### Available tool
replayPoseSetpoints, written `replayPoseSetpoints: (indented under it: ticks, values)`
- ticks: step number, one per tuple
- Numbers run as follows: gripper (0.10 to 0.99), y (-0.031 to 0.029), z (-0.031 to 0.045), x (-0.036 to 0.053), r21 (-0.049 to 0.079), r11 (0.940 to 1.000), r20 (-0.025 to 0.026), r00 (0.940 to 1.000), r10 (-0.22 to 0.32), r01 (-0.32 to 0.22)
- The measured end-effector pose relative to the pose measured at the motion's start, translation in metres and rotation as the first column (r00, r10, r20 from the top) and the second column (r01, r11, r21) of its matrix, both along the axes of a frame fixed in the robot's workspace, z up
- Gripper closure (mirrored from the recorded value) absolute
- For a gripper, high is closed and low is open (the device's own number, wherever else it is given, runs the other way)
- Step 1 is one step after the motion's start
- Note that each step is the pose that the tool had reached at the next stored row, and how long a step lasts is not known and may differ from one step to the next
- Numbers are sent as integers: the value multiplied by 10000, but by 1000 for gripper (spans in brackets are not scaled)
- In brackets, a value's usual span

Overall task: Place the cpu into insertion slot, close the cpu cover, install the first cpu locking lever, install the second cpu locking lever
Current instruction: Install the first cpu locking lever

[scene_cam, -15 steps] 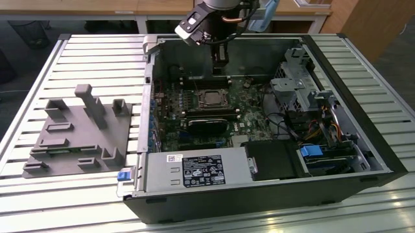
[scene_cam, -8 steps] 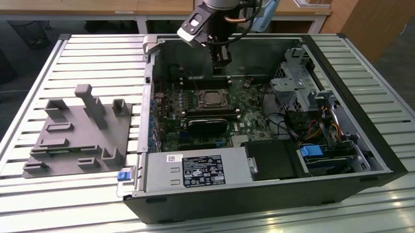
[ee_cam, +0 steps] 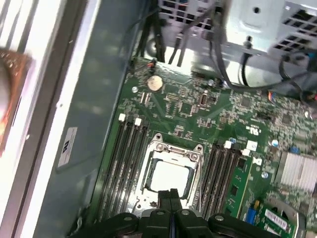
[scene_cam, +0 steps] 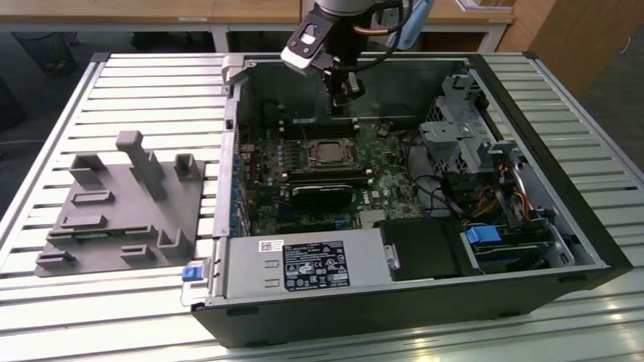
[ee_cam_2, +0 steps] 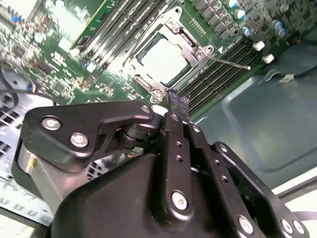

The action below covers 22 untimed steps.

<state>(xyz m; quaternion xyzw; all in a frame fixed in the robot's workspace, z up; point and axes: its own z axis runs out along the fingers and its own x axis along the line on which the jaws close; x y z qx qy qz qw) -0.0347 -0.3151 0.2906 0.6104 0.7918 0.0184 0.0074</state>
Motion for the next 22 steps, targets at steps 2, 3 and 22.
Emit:
replayPoseSetpoints:
  ticks: [2, 3, 22]
  values:
    - [980, 0, 0, 0, 0, 9993, 0, 9993, 365, -365]
    - [980, 0, 0, 0, 0, 9985, 0, 9985, 555, -555]
    - [980, 0, 0, 0, 0, 9282, 0, 9282, 3722, -3722]
